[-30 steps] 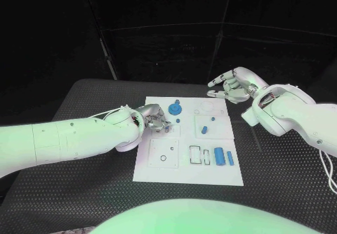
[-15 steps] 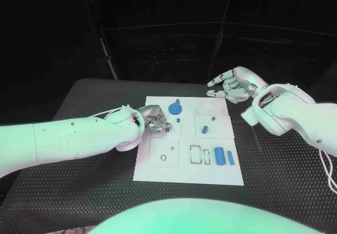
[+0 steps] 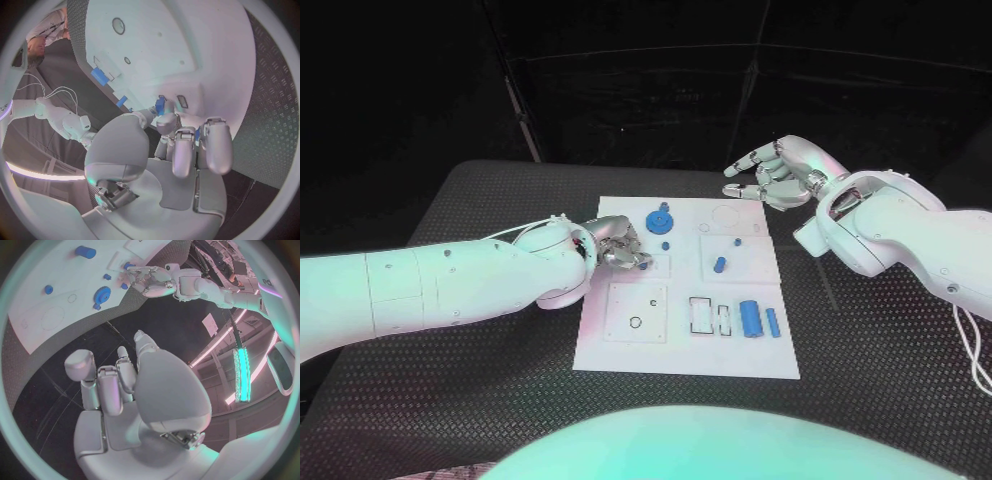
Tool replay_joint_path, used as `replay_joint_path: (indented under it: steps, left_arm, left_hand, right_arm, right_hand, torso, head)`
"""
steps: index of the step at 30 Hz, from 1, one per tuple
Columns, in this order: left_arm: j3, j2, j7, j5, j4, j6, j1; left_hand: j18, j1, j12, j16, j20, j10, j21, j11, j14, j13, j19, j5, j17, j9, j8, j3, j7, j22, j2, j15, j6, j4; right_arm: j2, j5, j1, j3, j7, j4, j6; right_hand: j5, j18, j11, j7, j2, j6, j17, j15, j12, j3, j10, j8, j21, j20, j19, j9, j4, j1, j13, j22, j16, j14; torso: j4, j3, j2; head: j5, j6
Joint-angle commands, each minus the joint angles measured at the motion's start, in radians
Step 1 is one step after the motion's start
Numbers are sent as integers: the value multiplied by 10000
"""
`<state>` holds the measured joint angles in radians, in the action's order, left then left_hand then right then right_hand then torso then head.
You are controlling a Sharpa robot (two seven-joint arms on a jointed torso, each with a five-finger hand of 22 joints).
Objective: Assemble the parts on the task board
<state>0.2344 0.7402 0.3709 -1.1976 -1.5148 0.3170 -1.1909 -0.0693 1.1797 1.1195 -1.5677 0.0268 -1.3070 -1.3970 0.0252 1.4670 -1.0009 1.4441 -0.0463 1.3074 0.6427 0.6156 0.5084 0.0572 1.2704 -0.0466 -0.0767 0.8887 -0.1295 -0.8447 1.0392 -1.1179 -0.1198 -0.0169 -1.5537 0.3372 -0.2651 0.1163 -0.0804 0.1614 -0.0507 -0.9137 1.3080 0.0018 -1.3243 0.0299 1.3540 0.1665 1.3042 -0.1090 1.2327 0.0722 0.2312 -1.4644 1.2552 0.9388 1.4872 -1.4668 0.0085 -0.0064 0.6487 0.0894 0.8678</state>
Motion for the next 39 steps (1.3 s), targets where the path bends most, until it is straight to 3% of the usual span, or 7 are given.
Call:
replay_joint_path:
  steps: [1,23,32,39]
  left_arm:
    - [22,12,274,24,-31,-263,23]
    - [22,65,429,150,-176,-393,28]
    - [19,110,452,399,-218,-467,27]
    - [16,100,481,508,-180,-566,20]
  left_hand:
    - [84,45,46,-31,-21,-99,-19,7,1038,-15,53,-32,2634,26,69,1619,-82,-1,-25,-85,-4,1545]
    - [89,-19,148,-31,-33,-181,-36,33,1038,-114,64,-44,2634,103,167,1899,-109,42,-153,-104,13,1599]
    - [102,-461,305,-31,-61,-287,-78,83,1038,-226,94,-90,2634,306,448,2569,-161,142,-308,-134,32,1645]
    - [109,-710,358,-31,-72,-315,-98,94,1038,-239,108,-332,2634,416,600,2851,-181,192,-397,-147,9,1697]
  right_arm:
    - [14,44,-17,-5,118,-6,-70]
    - [25,44,-16,-5,129,8,-112]
    - [46,44,-16,-4,134,22,-117]
    - [67,44,-16,-4,135,33,-124]
  right_hand:
    - [-27,22,76,-5,67,-47,797,-44,21,-17,-12,48,-55,28,-56,-17,-31,-3,-11,-3,-49,-629]
    - [-120,25,78,-5,85,-43,787,-46,26,-14,-16,49,-66,30,-55,-24,-40,-8,-18,-20,-57,-630]
    - [-192,25,78,-6,87,-41,778,-48,36,-14,-26,50,-73,32,-54,-28,-50,-13,-30,-28,-63,-629]
    - [-218,26,78,-6,89,-41,783,-48,34,-14,-24,51,-76,32,-53,-30,-53,-15,-27,-32,-62,-631]
  torso:
    - [14,-6,-4]
    - [1,-1,-2]
    - [-4,1,-2]
    - [-7,-2,1]
  head:
    - [6,6]
    - [8,46]
    - [14,49]
    - [-1,49]
